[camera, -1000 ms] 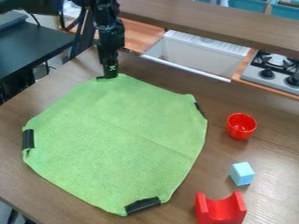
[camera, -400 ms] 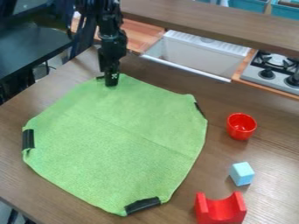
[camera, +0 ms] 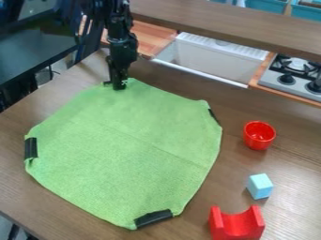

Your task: Fold the cloth from top left to bottom right

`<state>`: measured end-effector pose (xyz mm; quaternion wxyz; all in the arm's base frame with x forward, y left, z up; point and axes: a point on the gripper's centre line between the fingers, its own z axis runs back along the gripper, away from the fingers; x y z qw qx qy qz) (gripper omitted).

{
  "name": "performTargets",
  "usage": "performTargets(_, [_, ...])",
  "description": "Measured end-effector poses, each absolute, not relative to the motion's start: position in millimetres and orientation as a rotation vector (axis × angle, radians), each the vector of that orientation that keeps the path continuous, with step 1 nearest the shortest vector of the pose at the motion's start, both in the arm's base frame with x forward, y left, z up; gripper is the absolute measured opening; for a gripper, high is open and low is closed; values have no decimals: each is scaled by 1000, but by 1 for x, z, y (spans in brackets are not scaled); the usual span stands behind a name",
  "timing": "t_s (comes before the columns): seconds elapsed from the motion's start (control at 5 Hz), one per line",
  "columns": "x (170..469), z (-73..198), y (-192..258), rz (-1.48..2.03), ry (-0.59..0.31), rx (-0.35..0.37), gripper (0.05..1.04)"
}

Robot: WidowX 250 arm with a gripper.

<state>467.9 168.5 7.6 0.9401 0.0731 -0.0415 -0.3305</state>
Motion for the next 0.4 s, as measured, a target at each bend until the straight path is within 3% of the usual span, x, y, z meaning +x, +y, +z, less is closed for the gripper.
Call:
performTargets(0.2, [468,8,167,-678,-95,136,185])
performTargets(0.4, [466,8,168,-674,-115,101,70])
